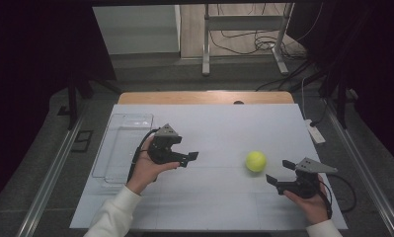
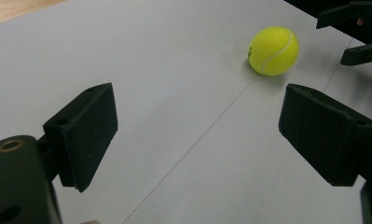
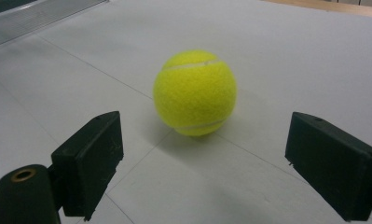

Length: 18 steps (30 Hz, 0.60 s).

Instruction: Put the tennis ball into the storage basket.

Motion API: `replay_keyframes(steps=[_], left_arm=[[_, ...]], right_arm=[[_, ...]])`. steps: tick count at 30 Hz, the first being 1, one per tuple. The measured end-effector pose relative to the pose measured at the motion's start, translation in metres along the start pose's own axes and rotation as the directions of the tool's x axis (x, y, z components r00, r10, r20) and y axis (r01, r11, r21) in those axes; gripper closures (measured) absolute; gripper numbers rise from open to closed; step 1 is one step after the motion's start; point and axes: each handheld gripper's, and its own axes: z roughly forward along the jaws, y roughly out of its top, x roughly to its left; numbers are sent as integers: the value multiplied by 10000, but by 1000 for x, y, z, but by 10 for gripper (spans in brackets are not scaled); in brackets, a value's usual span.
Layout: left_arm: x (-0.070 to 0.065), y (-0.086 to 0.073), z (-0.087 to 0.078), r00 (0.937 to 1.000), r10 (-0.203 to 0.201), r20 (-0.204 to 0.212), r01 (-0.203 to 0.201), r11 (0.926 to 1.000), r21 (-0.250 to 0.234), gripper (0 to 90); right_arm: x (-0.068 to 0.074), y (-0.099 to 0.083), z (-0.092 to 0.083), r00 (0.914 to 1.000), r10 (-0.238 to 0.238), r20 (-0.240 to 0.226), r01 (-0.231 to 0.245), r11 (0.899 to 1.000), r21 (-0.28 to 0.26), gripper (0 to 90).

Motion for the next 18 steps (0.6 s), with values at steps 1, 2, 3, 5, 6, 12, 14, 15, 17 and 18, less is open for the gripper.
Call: replay_keyframes(steps=[1, 2, 3, 5, 6, 12, 14, 15, 17, 18], left_arm=[[-1, 1, 1, 10000, 11, 33, -11, 10000, 10, 130], [-1, 1, 1, 10000, 25, 40, -25, 10000, 18, 130], [-1, 2, 2, 10000, 48, 52, -48, 10000, 50, 130], [-2, 2, 3, 10000, 61, 57, -61, 10000, 52, 130], [-2, 3, 4, 9999, 85, 77, -85, 9999, 87, 130], [-3, 5, 9, 9998, 111, 150, -113, 9998, 162, 128], [-5, 6, 11, 9997, 154, 199, -158, 9997, 193, 128], [-5, 6, 11, 9997, 154, 199, -158, 9997, 193, 128], [-6, 7, 13, 9995, 201, 238, -206, 9996, 198, 128], [-6, 8, 14, 9995, 206, 251, -211, 9996, 199, 127]], right_arm=[[0, 0, 0, 10000, 0, 0, 0, 10000, 0, 114], [0, 0, 0, 10000, 4, 0, -4, 10000, -6, 114], [0, 0, 0, 10000, -1, 0, 1, 10000, -3, 114], [0, 0, 0, 10000, -39, 11, 39, 10000, 19, 114], [0, 0, 0, 10000, -45, 10, 45, 10000, 18, 114], [-1, 0, 0, 10000, -52, -25, 52, 10000, 12, 114], [-1, 0, 0, 10000, -70, -33, 70, 10000, 10, 114], [-1, 0, 0, 10000, -70, -33, 70, 10000, 10, 114], [-1, 0, 0, 10000, -80, -34, 80, 10000, 4, 114], [-1, 0, 0, 10000, -74, -31, 74, 10000, 9, 114]])
